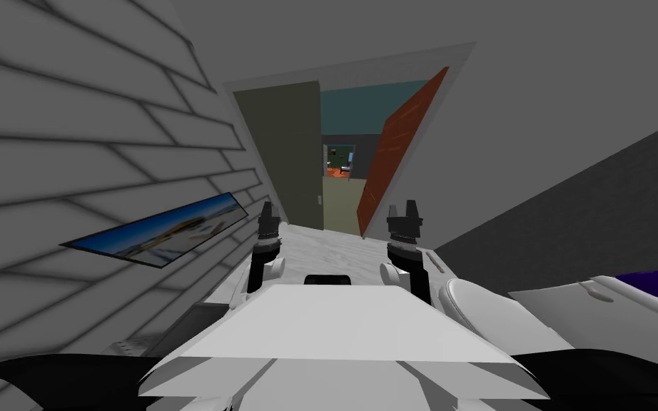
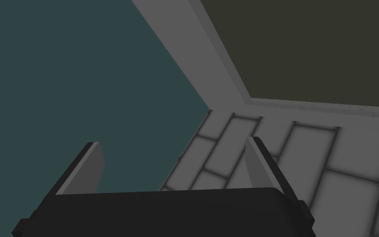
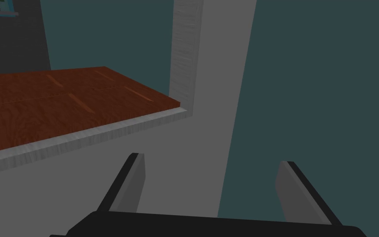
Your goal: Push the door open
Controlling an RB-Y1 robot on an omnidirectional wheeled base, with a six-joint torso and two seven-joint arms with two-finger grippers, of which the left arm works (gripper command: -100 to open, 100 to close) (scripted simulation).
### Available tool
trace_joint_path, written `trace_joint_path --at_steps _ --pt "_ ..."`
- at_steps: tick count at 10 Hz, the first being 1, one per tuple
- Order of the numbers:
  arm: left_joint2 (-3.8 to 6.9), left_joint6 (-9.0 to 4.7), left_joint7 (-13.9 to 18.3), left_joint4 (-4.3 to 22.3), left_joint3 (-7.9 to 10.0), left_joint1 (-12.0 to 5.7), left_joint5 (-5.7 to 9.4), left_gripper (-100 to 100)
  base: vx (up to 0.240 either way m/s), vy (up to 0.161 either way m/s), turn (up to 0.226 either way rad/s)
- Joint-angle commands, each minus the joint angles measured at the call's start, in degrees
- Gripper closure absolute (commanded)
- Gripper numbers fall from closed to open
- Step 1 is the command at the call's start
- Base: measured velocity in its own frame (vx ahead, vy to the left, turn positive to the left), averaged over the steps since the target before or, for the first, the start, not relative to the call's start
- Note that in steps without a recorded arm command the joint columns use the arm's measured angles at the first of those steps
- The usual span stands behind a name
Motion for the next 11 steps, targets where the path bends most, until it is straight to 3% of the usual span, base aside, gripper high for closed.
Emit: trace_joint_path --at_steps 1,7,11 --pt "0.52 -0.39 0.4 2.1 -0.02 -0.67 0.3 -100 0.112 0.01 -0.009" --pt "1.89 -1.79 1.3 11.5 -0.67 -4.5 1.12 -100 0.091 0.011 -0.016" --pt "2.7 -2.91 2.1 19.4 -1.19 -7.55 1.77 -100 0.107 0.021 -0.02"
